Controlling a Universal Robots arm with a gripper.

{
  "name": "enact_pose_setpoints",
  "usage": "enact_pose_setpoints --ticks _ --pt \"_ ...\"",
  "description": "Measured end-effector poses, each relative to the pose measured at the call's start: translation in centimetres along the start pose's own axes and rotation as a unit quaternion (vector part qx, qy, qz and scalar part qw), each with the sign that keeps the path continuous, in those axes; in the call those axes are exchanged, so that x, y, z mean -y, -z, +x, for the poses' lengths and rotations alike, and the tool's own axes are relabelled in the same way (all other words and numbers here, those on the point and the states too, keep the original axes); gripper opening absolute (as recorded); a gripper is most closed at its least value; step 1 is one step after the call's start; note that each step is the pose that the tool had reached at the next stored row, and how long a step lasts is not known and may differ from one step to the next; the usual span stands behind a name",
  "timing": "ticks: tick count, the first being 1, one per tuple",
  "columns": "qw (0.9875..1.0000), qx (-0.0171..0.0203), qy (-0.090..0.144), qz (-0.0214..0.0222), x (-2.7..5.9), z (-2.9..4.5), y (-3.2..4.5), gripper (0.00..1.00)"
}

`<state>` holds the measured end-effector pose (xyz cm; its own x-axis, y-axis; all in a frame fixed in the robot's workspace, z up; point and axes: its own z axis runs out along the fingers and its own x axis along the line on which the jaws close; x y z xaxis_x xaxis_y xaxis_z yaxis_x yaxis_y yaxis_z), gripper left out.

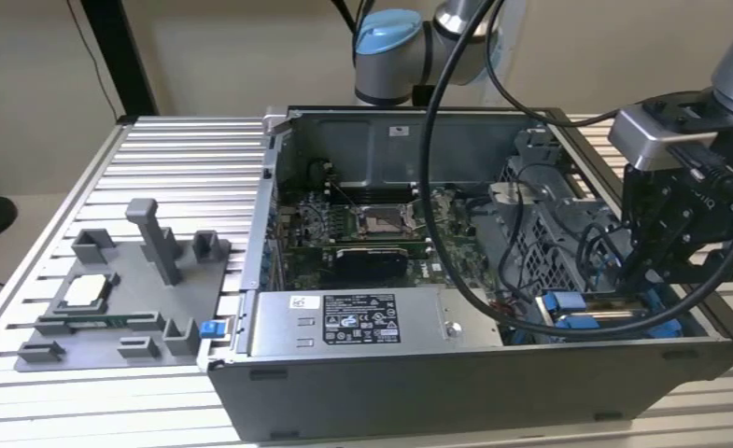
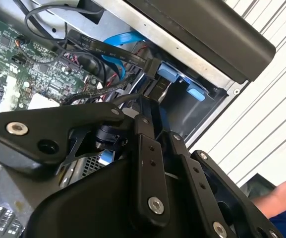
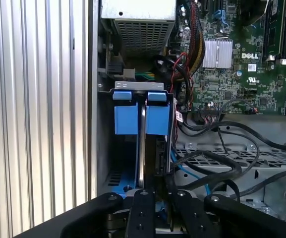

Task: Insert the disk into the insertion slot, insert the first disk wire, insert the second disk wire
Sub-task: 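Insert the first disk wire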

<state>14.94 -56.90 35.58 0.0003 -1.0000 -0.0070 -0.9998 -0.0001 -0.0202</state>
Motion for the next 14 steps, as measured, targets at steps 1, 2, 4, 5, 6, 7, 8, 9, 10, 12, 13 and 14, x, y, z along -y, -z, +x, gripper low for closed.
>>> enact_pose_setpoints --ticks 1,2,4,5,6,7,8,9,10,12,13,14 --pt "1.0000 0.0001 0.000 0.0000 0.00 -0.04 -0.03 0.00" --pt "1.0000 0.0001 0.000 0.0000 0.00 -0.08 -0.05 0.00" --pt "1.0000 0.0000 0.000 0.0000 0.00 -0.08 -0.07 0.00" --pt "1.0000 0.0000 0.000 0.0000 0.00 -0.09 -0.09 0.00" --pt "1.0000 0.0000 0.000 0.0000 0.00 -0.09 -0.13 0.00" --pt "1.0000 0.0001 0.000 0.0000 0.00 -0.09 -0.16 0.00" --pt "1.0000 0.0001 0.000 0.0000 0.00 -0.09 -0.20 0.00" --pt "1.0000 0.0001 0.000 0.0000 0.00 -0.09 -0.22 0.00" --pt "1.0000 0.0000 0.000 0.0000 0.00 -0.09 -0.23 0.00" --pt "1.0000 0.0001 0.000 0.0000 0.00 -0.09 -0.28 0.00" --pt "1.0000 0.0001 0.000 0.0000 0.00 -0.09 -0.29 0.00" --pt "1.0000 0.0001 0.000 0.0000 0.00 -0.09 -0.32 0.00"
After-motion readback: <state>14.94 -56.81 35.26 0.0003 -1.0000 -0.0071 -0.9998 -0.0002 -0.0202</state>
